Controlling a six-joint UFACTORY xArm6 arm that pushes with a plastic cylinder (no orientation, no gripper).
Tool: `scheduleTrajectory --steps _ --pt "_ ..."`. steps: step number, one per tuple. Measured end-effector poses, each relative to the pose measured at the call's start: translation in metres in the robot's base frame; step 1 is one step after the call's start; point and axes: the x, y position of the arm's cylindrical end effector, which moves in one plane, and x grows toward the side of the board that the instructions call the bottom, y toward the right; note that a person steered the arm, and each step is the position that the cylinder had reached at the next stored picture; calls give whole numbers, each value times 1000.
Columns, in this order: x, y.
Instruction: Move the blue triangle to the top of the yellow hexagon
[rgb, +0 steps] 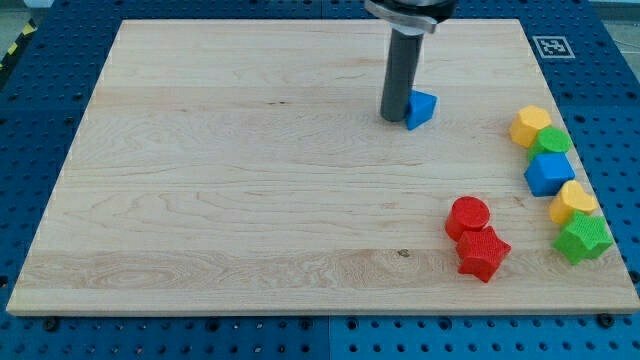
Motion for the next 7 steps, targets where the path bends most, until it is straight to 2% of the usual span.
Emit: scheduleTrajectory --steps 3,7 --pt "25 24" --pt "-5 24"
